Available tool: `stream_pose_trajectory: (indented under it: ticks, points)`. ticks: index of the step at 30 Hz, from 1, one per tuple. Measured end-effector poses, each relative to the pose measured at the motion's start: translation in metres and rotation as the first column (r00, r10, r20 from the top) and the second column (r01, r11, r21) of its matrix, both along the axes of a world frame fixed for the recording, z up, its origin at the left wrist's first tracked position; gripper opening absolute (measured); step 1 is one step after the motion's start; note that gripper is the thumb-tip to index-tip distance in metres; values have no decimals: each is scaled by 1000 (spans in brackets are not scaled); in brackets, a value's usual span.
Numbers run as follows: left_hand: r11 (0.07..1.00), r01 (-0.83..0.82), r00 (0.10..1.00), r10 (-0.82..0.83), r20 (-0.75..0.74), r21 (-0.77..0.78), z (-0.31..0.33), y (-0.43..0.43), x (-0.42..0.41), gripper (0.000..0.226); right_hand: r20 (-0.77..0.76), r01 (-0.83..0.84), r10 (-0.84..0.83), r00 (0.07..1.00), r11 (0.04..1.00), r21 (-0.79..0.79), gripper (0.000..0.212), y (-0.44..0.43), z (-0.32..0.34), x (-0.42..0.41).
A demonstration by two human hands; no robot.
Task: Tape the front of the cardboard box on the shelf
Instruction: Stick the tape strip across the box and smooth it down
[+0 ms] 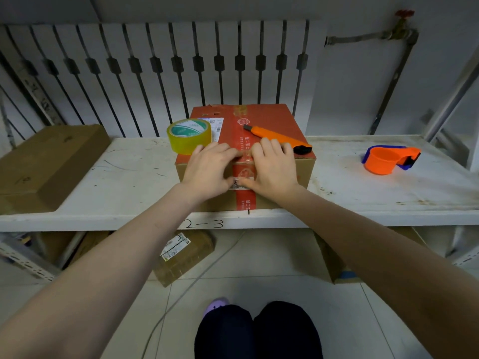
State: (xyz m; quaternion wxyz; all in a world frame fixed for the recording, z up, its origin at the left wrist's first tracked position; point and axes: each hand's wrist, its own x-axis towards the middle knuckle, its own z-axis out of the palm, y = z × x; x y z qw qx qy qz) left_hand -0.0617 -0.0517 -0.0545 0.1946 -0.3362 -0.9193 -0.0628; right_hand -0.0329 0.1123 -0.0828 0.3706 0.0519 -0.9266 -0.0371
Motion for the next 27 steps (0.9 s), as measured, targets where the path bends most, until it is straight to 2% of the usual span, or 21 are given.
stream_pose_trajectory:
  ticks: [7, 12, 16, 18, 22, 27]
  points:
    - [997, -62, 998, 61, 18, 49, 0, 13, 0, 49, 95, -78, 62, 994, 982, 174, 71, 16, 7, 5]
    - [994, -91, 996, 91, -3, 54, 0, 20, 3, 45, 114, -133, 122, 986, 987, 88, 56, 22, 14, 5]
    - [994, -73, 996, 68, 55, 84, 5, 17, -3, 43, 232, -183, 175, 957, 983, 13, 39, 30, 28, 7]
    - [994, -50, 995, 41, 91, 98, 8, 15, -4, 41, 295, -179, 164, 941, 984, 23, 41, 30, 34, 8]
    - [996, -30, 994, 20, 112, 87, 12, 13, -4, 39, 255, -76, 69, 965, 997, 17, 57, 13, 33, 6]
    - [998, -23, 992, 16, 125, 61, 16, 10, -7, 37, 220, -56, 71, 973, 996, -75, 44, 7, 28, 4]
